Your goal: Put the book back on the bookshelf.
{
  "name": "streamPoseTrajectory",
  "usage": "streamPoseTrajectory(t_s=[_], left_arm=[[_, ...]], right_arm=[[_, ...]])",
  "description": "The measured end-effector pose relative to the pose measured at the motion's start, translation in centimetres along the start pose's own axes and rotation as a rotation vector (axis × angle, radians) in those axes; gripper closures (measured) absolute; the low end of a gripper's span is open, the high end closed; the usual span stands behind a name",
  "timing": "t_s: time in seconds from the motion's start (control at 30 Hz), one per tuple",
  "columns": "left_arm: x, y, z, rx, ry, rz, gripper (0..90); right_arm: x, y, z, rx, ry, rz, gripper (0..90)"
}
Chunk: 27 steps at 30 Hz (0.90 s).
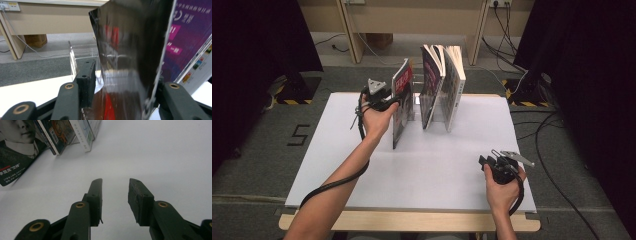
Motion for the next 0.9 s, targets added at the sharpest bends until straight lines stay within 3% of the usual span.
streamPoseTrajectory(t_s=[0.23,0.47,0.67,0.9], left_arm=[[-0.9,0.0,-0.8,-0.042,-0.023,-0.023,59.1],[-0.5,-0.1,-1.3,-0.052,-0.091,0.008,77.7],[-0.6,0.0,-1.2,-0.039,-0.120,0.032,85.5],[-0.5,-0.1,-0.7,-0.012,-0.106,0.026,86.2]], right_arm=[[0.0,-0.1,-0.1,-0.012,0.001,0.009,63.9],[-0.1,-0.1,0.0,-0.013,0.000,0.007,63.9],[0.2,-0.1,-0.1,-0.009,-0.012,-0.006,63.8],[0.2,-0.1,-0.1,-0.011,-0.014,-0.002,63.7]])
Point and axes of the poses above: each handheld gripper's, and its own axes: z roughly backward along the jaws, x roughly out of its underside, y roughly to its right, the point moved 9 cm from there along -z, roughly forward along the jaws, and after that the axes turned 14 degrees about y, right-handed, at the moved point
